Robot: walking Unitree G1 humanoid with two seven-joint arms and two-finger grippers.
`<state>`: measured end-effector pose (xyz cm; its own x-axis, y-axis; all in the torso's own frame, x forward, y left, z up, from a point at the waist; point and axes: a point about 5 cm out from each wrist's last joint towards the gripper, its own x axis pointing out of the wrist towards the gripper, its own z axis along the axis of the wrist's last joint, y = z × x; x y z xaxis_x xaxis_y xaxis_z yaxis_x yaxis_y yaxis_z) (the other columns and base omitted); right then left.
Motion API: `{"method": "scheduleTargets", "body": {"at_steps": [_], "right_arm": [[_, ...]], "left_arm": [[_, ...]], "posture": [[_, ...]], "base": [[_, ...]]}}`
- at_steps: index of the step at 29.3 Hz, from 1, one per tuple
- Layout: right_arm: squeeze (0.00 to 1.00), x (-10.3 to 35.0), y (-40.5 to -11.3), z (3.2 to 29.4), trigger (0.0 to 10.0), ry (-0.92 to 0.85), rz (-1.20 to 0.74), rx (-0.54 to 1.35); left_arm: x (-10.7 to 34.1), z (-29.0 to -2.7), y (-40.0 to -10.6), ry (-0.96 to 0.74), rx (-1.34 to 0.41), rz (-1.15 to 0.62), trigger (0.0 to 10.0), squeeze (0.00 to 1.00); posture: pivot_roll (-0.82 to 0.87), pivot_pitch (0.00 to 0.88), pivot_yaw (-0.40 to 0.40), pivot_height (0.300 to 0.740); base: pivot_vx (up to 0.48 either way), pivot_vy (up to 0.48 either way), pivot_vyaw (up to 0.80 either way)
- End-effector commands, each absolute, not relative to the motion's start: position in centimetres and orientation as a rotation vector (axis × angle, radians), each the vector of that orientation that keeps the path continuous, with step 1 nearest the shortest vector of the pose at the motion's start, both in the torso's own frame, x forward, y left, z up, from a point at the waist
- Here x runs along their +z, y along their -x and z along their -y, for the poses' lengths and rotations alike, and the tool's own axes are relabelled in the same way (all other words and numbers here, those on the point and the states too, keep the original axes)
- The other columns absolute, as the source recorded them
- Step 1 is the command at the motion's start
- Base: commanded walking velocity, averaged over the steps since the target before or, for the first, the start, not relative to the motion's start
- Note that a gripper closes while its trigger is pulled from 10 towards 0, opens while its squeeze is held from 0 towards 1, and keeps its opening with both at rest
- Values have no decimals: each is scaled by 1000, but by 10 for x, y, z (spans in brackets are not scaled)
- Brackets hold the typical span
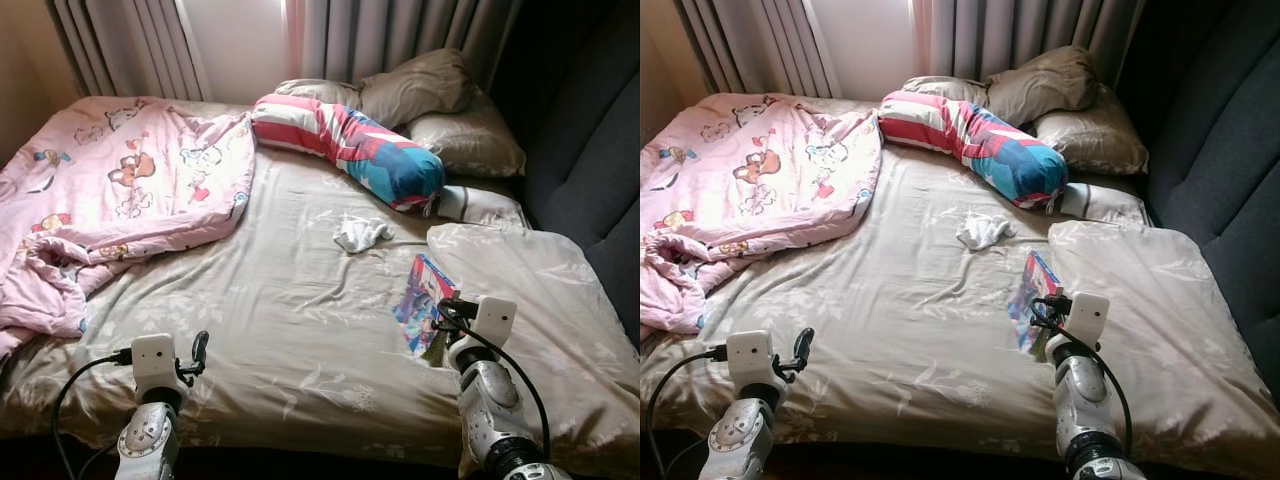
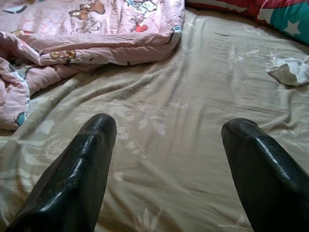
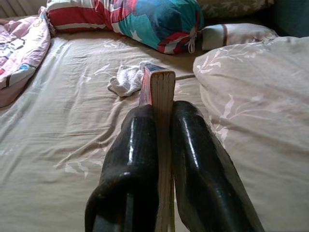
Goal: Clean up the room
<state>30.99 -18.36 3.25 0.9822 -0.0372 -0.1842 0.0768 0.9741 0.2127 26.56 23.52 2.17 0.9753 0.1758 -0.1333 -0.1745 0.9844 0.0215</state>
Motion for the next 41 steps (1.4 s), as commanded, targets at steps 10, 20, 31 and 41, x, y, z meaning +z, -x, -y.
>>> {"method": "scheduleTargets", "body": {"at_steps": [10,20,31,41], "right_arm": [[0,42,-316,188,10000,-221,-134,-81],[0,42,-316,187,10000,-219,-135,-80],[0,40,-315,189,10000,-217,-142,-92],[0,39,-314,190,10000,-248,-144,-114]], "left_arm": [[19,-236,-263,-9,183,-146,10000,0],[19,-237,-263,-11,182,-147,10000,0],[19,-237,-262,-16,180,-151,10000,0],[18,-237,-261,-19,176,-156,10000,0]], "posture": [[105,35,-70,699],[107,36,-68,699],[106,39,-68,699],[108,41,-67,699]], "base": [[258,0,-299],[259,0,0],[123,0,0],[0,0,0]]}}
